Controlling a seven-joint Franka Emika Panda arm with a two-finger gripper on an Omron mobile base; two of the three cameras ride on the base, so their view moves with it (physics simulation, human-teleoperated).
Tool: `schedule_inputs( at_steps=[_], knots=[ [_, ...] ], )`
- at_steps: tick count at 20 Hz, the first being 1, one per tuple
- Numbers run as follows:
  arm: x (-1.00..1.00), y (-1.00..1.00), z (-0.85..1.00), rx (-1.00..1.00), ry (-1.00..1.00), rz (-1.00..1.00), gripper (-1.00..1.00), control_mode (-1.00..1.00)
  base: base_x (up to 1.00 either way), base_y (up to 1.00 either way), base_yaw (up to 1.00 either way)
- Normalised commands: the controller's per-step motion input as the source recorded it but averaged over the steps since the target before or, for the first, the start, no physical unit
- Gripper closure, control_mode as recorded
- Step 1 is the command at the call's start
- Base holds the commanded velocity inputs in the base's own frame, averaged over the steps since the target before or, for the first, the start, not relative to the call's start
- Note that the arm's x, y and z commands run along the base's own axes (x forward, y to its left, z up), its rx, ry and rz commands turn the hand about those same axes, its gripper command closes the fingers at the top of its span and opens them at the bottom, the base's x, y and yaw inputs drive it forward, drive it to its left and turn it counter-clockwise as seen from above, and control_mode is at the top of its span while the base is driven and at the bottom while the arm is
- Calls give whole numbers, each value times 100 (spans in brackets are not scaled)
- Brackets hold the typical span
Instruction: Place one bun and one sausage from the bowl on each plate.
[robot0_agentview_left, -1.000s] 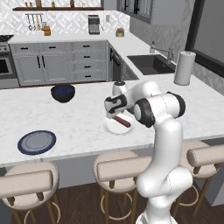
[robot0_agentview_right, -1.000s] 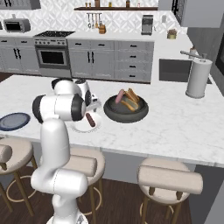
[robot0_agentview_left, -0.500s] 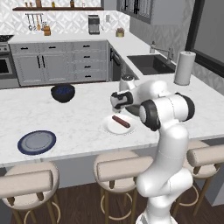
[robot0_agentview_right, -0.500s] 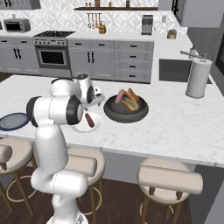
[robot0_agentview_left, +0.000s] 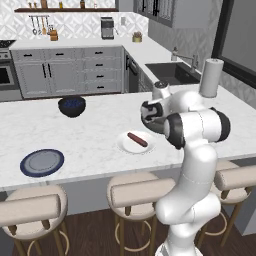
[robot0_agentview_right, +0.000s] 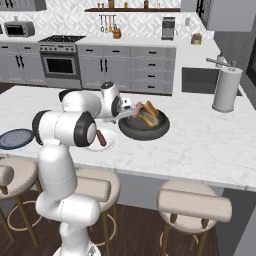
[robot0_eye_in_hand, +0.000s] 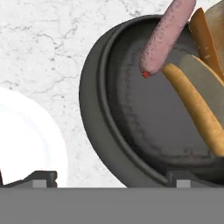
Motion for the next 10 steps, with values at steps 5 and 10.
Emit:
schedule_inputs(
  at_steps=[5, 10],
  knots=[
    [28, -57, 11, 0, 0, -14, -100, -100, 0, 0, 0],
    [29, -63, 0, 0, 0, -5, -100, -100, 0, 0, 0]
  ],
)
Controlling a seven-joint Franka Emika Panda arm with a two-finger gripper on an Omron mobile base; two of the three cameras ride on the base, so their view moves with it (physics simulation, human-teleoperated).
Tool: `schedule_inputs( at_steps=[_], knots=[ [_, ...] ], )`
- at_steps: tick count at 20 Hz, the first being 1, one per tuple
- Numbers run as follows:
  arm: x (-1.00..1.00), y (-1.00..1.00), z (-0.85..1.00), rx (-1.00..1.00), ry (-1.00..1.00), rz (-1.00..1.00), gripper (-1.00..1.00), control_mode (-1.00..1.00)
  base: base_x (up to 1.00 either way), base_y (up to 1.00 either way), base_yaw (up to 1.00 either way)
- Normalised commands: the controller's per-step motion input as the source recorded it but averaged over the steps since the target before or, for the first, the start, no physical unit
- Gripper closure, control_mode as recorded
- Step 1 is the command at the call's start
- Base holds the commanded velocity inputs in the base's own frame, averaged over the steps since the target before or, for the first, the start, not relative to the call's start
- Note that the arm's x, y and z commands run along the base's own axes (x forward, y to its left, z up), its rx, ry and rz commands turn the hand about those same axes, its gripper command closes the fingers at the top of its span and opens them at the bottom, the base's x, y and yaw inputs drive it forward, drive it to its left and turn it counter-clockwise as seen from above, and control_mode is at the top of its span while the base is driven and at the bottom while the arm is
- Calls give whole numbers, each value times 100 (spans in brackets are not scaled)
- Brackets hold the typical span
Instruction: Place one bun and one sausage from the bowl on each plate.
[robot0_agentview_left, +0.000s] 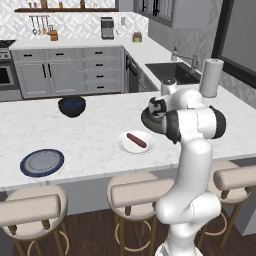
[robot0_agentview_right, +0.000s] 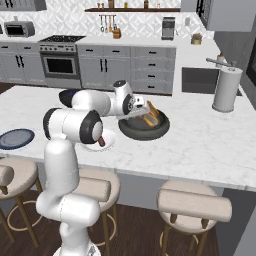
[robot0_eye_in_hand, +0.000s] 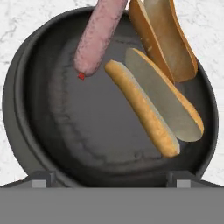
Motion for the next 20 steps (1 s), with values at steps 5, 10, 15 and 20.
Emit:
schedule_inputs(
  at_steps=[5, 10, 15, 20],
  knots=[
    [20, -37, -1, 0, 0, 1, -100, -100, 0, 0, 0],
    [25, -16, -18, 0, 1, 7, -100, -100, 0, 0, 0],
    [35, -27, -19, 0, 1, 9, -100, -100, 0, 0, 0],
    [34, -8, -28, 0, 0, 9, -100, -100, 0, 0, 0]
  ],
)
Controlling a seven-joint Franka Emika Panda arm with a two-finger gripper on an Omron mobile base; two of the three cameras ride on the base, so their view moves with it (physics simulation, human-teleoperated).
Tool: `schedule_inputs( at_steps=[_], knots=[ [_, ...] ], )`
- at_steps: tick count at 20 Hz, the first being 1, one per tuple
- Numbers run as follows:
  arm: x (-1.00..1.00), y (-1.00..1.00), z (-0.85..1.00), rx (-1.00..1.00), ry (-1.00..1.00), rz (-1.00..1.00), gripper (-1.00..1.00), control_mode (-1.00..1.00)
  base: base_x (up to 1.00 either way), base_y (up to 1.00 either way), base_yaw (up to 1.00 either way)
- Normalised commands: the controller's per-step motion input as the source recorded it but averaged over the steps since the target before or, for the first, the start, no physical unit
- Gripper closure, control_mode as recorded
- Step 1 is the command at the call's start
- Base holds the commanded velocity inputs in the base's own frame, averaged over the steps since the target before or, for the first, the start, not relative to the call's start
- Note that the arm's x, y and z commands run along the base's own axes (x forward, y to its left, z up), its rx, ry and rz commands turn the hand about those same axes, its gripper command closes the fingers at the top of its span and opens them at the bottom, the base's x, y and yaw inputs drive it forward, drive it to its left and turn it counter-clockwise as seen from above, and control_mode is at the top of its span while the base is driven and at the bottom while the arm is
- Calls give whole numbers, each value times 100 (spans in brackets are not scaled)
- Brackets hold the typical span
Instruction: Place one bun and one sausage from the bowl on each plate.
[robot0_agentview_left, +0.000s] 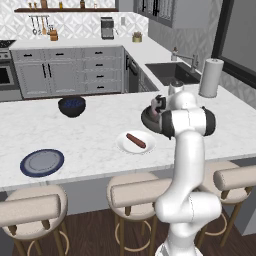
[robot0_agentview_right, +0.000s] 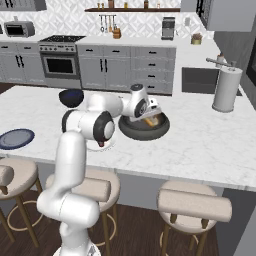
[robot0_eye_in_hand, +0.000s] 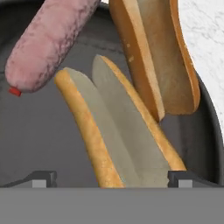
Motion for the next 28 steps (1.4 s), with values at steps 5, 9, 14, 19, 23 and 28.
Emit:
schedule_inputs(
  at_steps=[5, 9, 14, 19, 23, 28],
  knots=[
    [26, 0, -33, 0, 1, 9, -100, -100, 0, 0, 0],
    [16, 1, -41, -3, 4, 8, 100, -100, 0, 0, 0],
    [0, 13, -13, -3, 0, 4, 100, -100, 0, 0, 0],
    [-32, 41, 6, -1, -1, 7, 100, -100, 0, 0, 0],
    [-97, 39, 16, 0, -1, 8, 100, -100, 0, 0, 0],
    [-75, 50, 68, 0, -1, 5, 100, -100, 0, 0, 0]
  ],
)
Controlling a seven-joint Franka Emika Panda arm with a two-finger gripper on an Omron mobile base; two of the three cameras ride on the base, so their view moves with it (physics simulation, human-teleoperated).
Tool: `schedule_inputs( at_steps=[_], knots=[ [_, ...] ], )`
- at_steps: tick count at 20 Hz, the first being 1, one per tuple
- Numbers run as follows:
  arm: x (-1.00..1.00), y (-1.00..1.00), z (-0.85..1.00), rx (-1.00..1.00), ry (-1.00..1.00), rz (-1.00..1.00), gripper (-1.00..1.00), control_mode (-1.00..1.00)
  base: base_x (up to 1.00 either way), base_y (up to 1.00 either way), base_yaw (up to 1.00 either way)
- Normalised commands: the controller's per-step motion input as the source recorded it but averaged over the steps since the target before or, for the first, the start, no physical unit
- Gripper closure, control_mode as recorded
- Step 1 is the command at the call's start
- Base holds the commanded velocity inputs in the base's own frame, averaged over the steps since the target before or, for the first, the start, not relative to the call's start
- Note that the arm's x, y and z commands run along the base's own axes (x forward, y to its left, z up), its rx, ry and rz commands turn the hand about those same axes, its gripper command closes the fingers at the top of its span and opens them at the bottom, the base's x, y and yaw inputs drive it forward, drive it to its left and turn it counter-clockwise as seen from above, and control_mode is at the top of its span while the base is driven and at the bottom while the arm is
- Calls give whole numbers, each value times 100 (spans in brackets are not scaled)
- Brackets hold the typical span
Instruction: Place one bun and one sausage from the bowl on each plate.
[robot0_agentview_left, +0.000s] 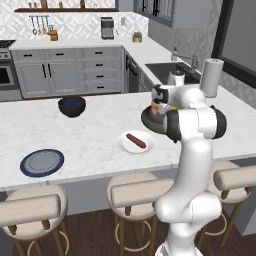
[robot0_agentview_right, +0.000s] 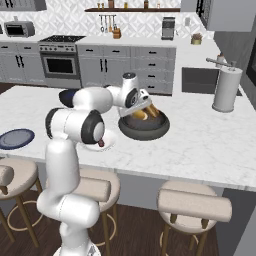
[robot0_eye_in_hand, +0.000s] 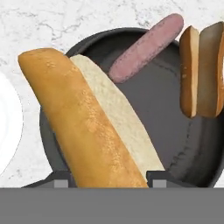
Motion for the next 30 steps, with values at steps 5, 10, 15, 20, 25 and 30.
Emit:
schedule_inputs(
  at_steps=[5, 10, 15, 20, 25, 30],
  knots=[
    [-57, 76, 35, 1, 0, -1, 100, -100, 0, 0, 0],
    [-52, 62, 12, 17, 13, -16, 100, -100, 0, 0, 0],
    [-36, 69, 0, 19, 30, -18, 100, -100, 0, 0, 0],
    [-7, 84, -19, 3, 23, -10, 100, -100, 0, 0, 0],
    [9, 65, -56, -5, 12, -1, 100, -100, 0, 0, 0],
    [18, 40, -47, -8, 4, -2, 100, -100, 0, 0, 0]
  ],
)
